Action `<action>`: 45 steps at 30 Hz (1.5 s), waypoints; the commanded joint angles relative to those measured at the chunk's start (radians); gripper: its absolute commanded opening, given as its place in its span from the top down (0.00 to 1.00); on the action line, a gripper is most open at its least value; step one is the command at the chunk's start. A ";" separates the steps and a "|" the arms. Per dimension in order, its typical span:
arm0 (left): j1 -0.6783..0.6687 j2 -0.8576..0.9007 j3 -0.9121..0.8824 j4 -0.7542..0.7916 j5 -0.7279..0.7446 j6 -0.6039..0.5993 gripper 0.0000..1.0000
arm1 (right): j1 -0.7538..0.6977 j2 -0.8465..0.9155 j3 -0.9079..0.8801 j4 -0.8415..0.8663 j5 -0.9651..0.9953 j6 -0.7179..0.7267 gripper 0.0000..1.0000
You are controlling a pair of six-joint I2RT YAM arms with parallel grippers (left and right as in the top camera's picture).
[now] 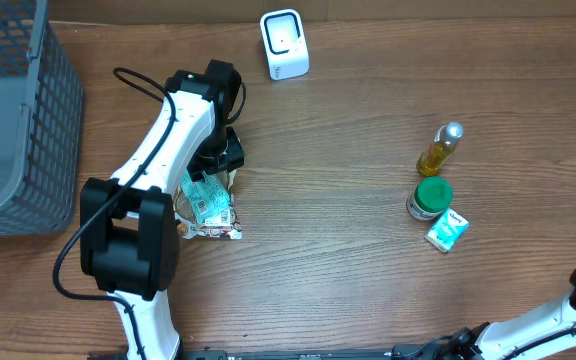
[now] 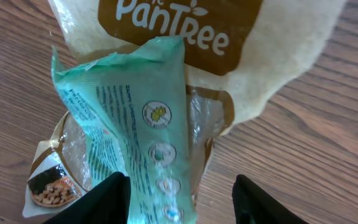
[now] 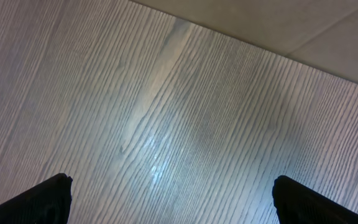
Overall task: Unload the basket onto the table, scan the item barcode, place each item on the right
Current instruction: 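Grasp the mint-green packet from the PanTree bag with the left gripper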
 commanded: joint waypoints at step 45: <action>-0.059 0.136 0.237 -0.300 -0.264 -0.048 0.96 | -0.001 -0.014 0.010 0.003 0.006 0.000 0.00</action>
